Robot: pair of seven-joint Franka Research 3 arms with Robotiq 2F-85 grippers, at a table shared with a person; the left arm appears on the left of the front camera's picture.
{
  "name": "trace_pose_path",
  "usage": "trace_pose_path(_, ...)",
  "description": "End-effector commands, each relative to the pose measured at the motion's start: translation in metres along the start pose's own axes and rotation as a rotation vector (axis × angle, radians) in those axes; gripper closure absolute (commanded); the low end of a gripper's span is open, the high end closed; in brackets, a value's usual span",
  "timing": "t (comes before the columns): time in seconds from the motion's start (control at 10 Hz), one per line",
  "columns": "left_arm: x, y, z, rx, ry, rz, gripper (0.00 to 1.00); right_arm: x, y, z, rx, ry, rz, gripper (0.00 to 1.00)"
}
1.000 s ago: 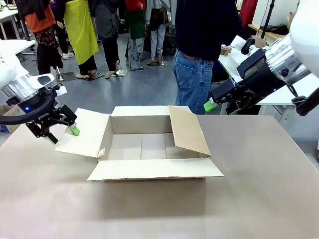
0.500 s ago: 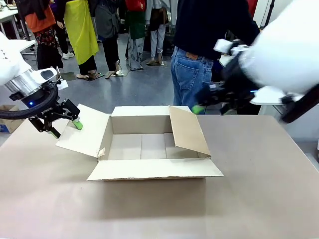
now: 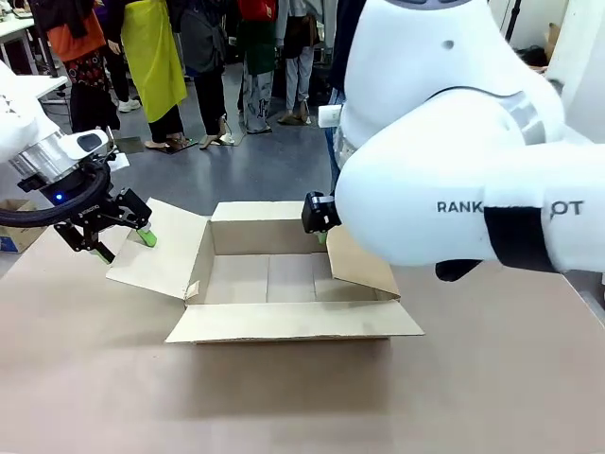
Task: Pack the gift set into the box.
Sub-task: Place both hands on the side flaps of the Package Box and spread them outward.
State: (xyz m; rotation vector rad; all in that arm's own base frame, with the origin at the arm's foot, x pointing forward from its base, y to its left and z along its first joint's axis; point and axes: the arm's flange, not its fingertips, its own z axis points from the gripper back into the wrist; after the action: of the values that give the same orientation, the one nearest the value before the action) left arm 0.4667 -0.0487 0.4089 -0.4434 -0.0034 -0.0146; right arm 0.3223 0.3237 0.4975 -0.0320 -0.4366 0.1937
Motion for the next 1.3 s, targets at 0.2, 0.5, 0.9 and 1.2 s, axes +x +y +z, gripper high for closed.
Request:
trace_pose_path(0.2,-0.002,0.0,0.001,0.014,-0.005,0.009,0.0,0.048,0.05,-0.058,-0.077,0.061,-0.024,0.0)
trace_pose_path(0.5,-0.002,0.0,0.001,0.014,-0.005,0.009,0.0,0.058,0.051,-0.119,-0.124,0.121,-0.106,0.0)
trace_pose_path(0.9,-0.002,0.0,0.001,0.014,-0.005,0.009,0.0,0.047,0.029,-0.127,-0.114,0.132,-0.08,0.0)
trace_pose_path(1.2,-0.002,0.0,0.001,0.014,-0.005,0.009,0.0,0.05,0.033,-0.137,-0.17,0.119,-0.099,0.0)
